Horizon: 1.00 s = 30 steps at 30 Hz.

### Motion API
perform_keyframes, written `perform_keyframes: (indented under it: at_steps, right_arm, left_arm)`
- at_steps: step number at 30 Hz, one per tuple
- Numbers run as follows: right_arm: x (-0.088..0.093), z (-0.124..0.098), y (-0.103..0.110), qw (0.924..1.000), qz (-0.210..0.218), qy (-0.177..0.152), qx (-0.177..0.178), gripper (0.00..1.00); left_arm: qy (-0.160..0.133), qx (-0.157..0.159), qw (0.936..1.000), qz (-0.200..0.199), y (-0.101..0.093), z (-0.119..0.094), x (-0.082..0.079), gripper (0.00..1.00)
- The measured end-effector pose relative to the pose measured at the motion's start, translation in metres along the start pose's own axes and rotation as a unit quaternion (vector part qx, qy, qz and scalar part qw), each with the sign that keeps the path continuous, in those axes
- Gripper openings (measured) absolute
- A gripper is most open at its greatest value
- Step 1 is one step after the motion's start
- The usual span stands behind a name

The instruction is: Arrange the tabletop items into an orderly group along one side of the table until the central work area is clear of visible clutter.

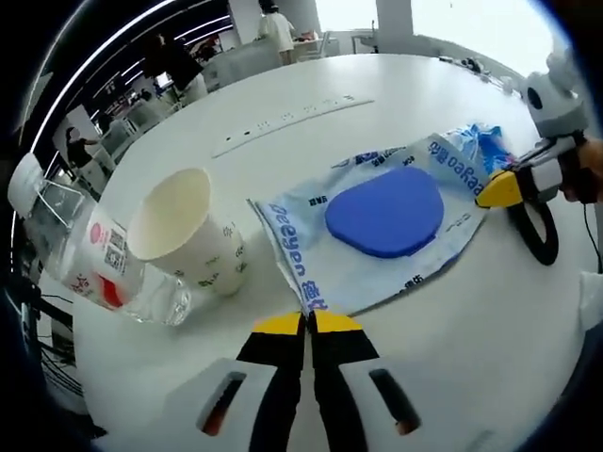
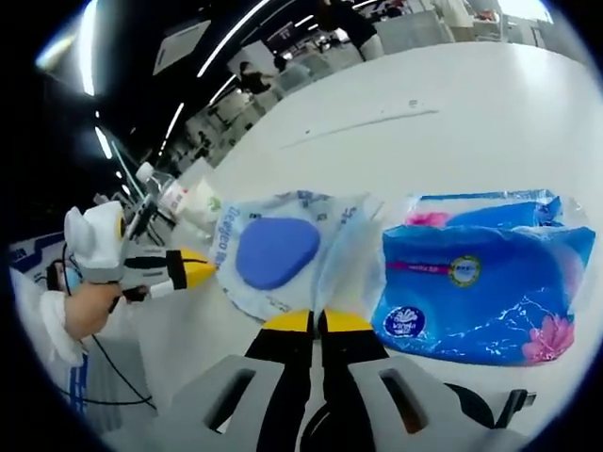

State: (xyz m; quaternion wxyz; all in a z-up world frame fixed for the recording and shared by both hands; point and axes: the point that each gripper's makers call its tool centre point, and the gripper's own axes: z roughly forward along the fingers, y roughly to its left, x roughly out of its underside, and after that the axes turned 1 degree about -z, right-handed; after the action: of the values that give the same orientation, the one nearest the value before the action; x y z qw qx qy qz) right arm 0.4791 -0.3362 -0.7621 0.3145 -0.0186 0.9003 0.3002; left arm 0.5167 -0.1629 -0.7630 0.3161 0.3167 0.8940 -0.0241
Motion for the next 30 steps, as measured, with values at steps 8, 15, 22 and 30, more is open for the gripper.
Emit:
perform_keyframes:
  at_steps: [8,15,22,30]
  right_arm:
    - [-0.001,-0.001,0.001,0.9999,-0.007,0.005,0.007,0.00]
    - [-0.002,-0.003,0.001,0.9992,-0.039,0.005,0.011,0.04]
    - [-0.007,-0.017,0.004,0.9988,-0.048,0.007,0.003,0.08]
    - [-0.008,-0.044,0.008,0.9986,-0.049,-0.013,-0.011,0.10]
  left_arm:
    - [0.001,-0.005,0.9999,-0.008,0.000,0.001,0.001,0.00]
    - [0.011,-0.024,0.9996,0.010,-0.001,0.001,0.000,0.00]
    - [0.010,-0.025,0.9996,-0.009,0.001,0.001,0.001,0.00]
    - [0.009,-0.035,0.9992,-0.015,0.000,0.001,0.001,0.00]
